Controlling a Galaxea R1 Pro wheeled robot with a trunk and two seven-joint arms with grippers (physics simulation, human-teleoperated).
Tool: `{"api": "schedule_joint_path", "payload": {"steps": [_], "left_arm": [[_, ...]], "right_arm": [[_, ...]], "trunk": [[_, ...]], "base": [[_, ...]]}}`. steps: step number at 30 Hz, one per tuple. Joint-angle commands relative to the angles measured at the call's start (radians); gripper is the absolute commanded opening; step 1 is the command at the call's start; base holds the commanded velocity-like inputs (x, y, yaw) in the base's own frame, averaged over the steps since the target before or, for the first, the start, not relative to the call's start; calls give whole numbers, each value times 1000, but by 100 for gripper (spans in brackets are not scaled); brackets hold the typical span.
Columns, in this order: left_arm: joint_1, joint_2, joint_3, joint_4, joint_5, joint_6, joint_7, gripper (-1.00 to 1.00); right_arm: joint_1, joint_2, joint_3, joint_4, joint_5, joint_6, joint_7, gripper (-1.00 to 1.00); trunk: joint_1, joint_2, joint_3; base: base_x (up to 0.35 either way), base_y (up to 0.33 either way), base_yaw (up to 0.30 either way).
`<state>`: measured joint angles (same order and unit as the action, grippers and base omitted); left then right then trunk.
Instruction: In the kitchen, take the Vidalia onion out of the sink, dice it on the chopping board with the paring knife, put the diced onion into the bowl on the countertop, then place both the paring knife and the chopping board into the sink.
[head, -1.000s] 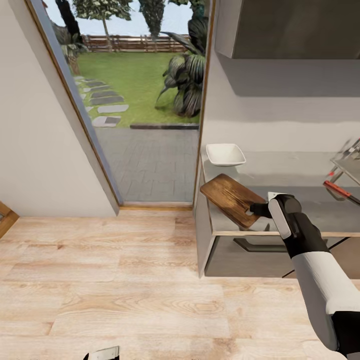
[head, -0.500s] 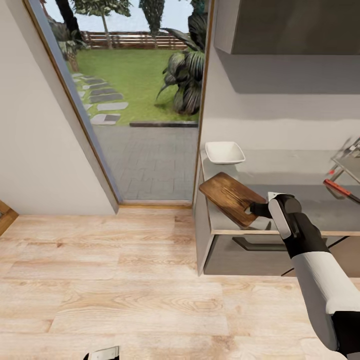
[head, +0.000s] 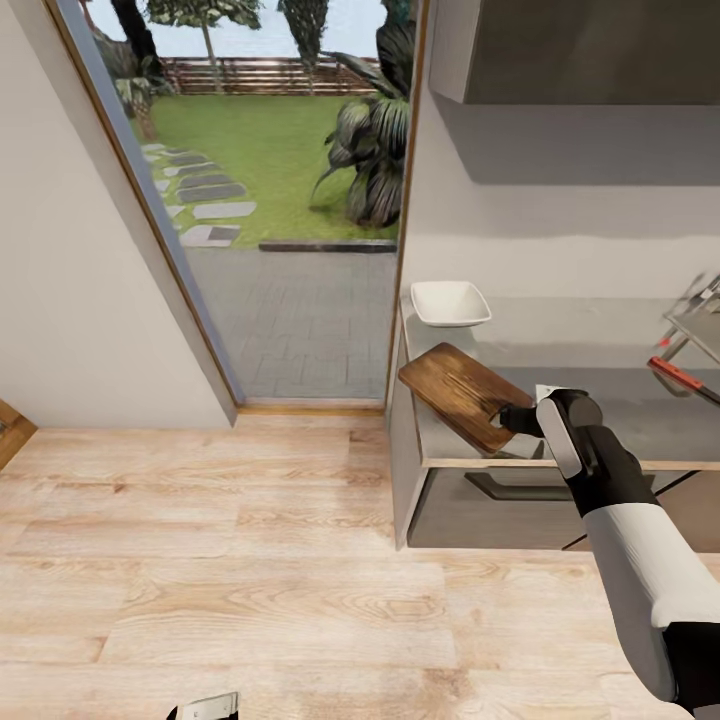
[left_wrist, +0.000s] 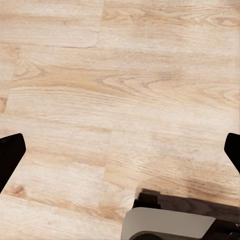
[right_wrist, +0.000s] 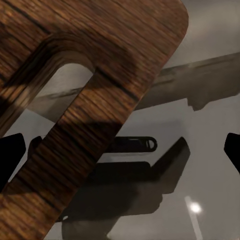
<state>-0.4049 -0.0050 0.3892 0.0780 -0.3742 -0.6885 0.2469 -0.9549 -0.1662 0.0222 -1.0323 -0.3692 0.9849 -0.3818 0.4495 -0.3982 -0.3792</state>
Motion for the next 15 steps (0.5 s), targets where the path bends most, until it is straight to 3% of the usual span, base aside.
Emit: {"api": "schedule_joint_path", "payload": {"steps": [1, 15], "left_arm": [[-2, 0, 5, 4, -10, -5, 8, 100], [-2, 0, 5, 4, -10, -5, 8, 100]], "right_arm": [[-1, -1, 2, -1, -10, 3, -9, 100], [-1, -1, 2, 2, -10, 2, -9, 100]], "trunk": [[1, -2, -2], [1, -2, -2]], "base": [[0, 0, 0], [0, 0, 0]]}}
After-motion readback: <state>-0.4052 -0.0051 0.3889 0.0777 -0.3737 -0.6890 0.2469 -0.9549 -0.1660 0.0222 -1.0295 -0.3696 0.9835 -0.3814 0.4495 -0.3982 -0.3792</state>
